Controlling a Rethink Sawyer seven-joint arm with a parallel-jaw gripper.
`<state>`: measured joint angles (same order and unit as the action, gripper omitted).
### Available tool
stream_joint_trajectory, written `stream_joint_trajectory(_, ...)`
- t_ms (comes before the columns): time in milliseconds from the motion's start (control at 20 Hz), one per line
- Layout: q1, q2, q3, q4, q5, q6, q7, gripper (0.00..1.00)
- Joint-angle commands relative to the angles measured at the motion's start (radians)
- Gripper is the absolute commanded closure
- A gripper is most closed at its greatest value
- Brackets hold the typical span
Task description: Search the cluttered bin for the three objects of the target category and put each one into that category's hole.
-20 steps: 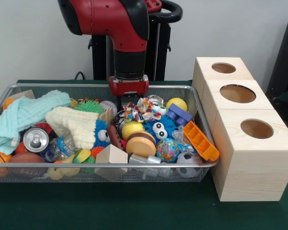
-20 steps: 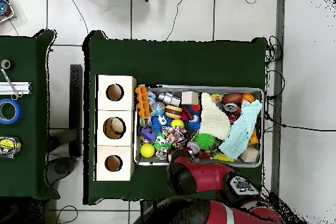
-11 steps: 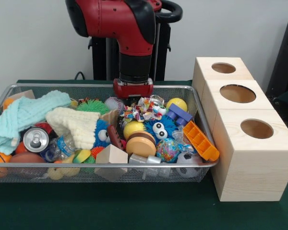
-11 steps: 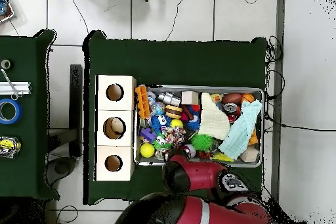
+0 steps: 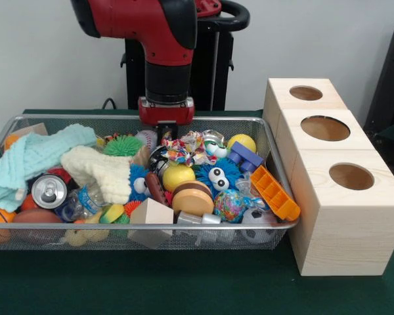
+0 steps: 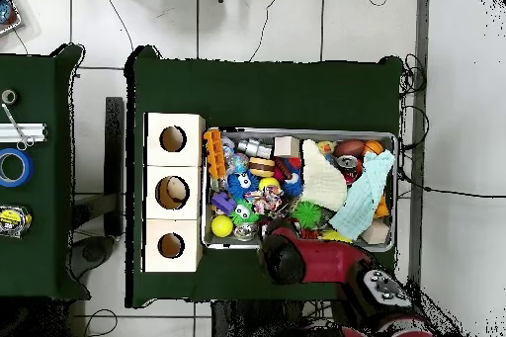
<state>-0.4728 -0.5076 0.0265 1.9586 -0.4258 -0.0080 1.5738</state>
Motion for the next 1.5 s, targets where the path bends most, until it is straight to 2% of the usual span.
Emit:
stream_joint_trajectory(50, -0.131, -0.196, 0.250, -0.036, 0.096, 0.282, 0.019, 1.00)
stream_joint_trajectory(250, -0.167, -0.220, 0.306, -0.062, 0.109, 0.377, -0.021, 1.00)
stream_joint_trajectory(450, -0.171, -0.230, 0.325, -0.084, 0.135, 0.444, -0.012, 1.00)
stream_joint_trajectory(1000, -0.137, -0.258, 0.340, -0.083, 0.219, 0.499, 0.067, 1.00)
stream_joint_trajectory(1200, -0.095, -0.264, 0.316, -0.050, 0.251, 0.444, 0.130, 1.00)
stream_joint_trajectory(1300, -0.050, -0.279, 0.287, -0.028, 0.265, 0.407, 0.178, 1.00)
stream_joint_trajectory(1400, 0.022, -0.334, 0.227, 0.006, 0.289, 0.388, 0.254, 1.00)
stream_joint_trajectory(1450, 0.080, -0.382, 0.176, 0.018, 0.320, 0.423, 0.316, 1.00)
stream_joint_trajectory(1500, 0.110, -0.405, 0.153, 0.018, 0.337, 0.453, 0.336, 1.00)
